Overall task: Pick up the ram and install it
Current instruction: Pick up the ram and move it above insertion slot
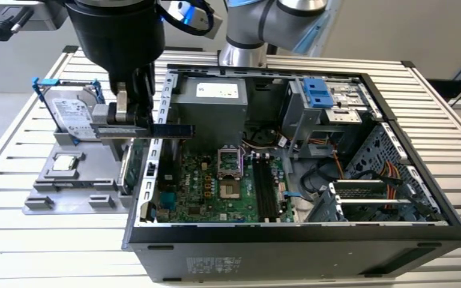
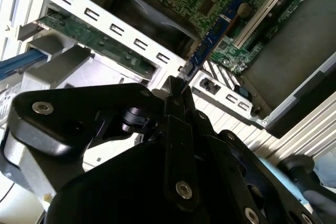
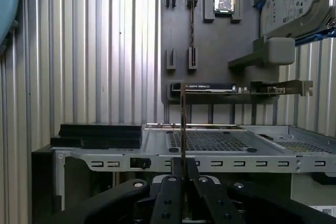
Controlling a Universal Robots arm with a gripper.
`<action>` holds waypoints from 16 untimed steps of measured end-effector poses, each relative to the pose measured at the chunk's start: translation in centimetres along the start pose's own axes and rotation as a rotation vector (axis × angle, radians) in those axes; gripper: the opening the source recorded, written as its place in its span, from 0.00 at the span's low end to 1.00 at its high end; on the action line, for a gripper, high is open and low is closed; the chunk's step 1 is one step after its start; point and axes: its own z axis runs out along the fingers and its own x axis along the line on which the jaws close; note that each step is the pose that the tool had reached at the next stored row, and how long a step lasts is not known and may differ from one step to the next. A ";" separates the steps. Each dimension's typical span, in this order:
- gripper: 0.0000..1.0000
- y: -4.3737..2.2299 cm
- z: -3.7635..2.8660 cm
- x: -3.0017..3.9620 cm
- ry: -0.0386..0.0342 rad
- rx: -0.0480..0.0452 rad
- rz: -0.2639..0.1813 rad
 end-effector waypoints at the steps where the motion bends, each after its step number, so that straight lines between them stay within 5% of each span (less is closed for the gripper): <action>1: 0.00 -0.12 0.00 0.00 0.0000 0.0000 0.000; 16: 0.00 -1.79 -0.03 0.00 0.0000 -0.0001 0.000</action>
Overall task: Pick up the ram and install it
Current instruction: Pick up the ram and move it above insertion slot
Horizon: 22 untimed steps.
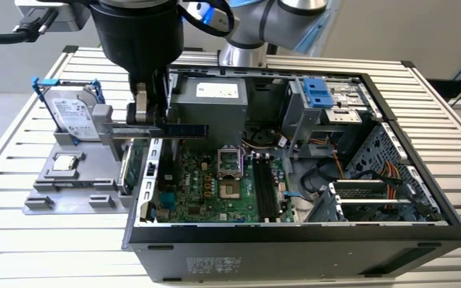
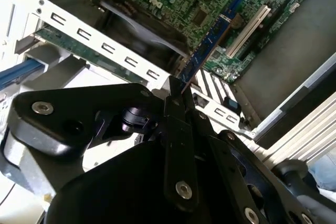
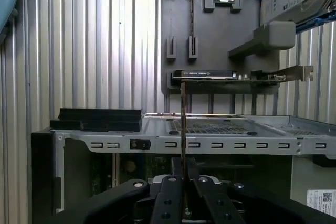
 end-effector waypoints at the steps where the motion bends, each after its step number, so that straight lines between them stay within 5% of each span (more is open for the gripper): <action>1: 0.00 -0.10 0.00 0.00 0.0000 0.0000 0.000; 22: 0.00 -2.73 -0.05 0.00 0.0000 -0.0003 0.000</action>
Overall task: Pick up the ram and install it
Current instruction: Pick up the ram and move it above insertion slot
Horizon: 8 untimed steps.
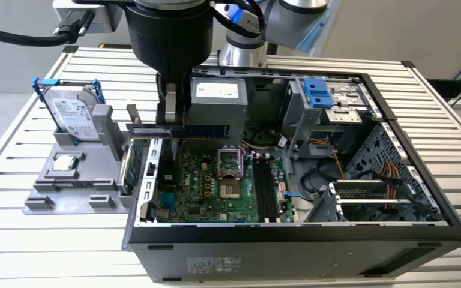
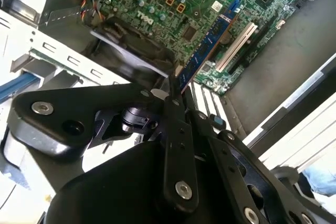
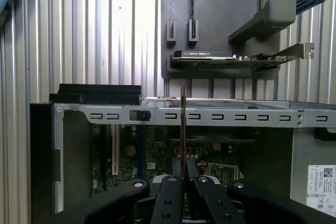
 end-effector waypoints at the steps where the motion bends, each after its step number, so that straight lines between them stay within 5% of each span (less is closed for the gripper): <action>1: 0.00 -0.15 0.00 0.00 0.0000 0.0000 0.000; 8: 0.00 -1.10 -0.02 0.00 -0.0001 0.0001 0.000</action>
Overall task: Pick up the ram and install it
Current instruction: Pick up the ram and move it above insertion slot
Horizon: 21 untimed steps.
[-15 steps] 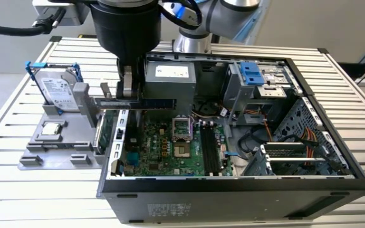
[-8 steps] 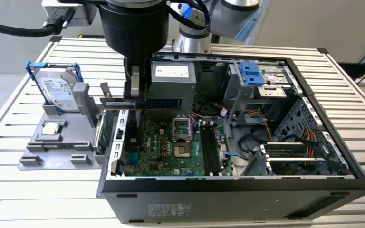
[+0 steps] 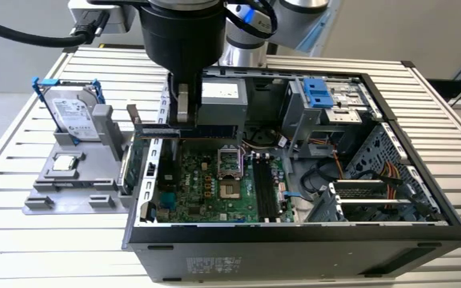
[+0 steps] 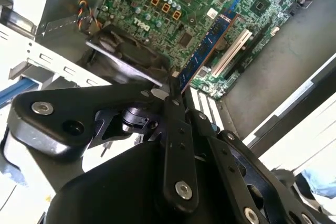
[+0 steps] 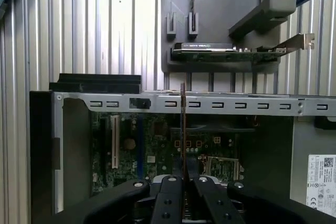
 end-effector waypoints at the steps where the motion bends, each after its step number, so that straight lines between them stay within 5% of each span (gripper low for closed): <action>1: 0.00 -0.11 0.00 0.00 0.0001 0.0000 0.000; 21: 0.00 -3.96 -0.08 0.00 0.0001 -0.0001 0.001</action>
